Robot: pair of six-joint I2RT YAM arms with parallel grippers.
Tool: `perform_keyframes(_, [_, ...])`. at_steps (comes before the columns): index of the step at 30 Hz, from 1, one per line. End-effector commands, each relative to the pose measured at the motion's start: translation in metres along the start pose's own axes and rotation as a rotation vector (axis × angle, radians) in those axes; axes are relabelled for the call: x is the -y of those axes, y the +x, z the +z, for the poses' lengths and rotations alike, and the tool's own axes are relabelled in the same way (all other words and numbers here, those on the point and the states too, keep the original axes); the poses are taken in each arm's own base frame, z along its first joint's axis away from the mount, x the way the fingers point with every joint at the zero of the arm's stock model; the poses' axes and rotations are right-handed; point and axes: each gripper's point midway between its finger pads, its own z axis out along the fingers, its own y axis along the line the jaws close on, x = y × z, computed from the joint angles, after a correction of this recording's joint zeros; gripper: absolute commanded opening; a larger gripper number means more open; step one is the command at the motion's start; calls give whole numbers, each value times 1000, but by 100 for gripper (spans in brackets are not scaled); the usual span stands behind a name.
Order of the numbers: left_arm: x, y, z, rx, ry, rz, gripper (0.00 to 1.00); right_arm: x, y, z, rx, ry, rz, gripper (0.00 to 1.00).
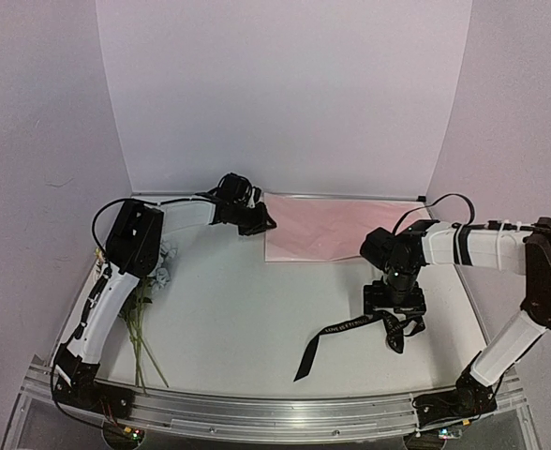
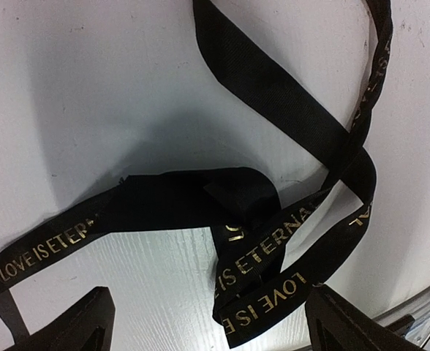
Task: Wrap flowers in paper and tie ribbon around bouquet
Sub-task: Pick up the folded wrapping paper from the corner of the board.
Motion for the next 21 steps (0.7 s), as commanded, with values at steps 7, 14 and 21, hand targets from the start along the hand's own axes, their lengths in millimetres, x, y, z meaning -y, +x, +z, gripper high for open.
perform_keyframes(7, [32,-19,-53,145,28,33,0,-8,-13,3,-10,-6,7,93])
perform_keyframes(14, [33,-15,-101,239,-32,21,0,-46,-20,14,-59,-128,14,73])
perform_keyframes(21, [26,0,-136,270,-93,4,0,-79,-27,36,-83,-234,60,51])
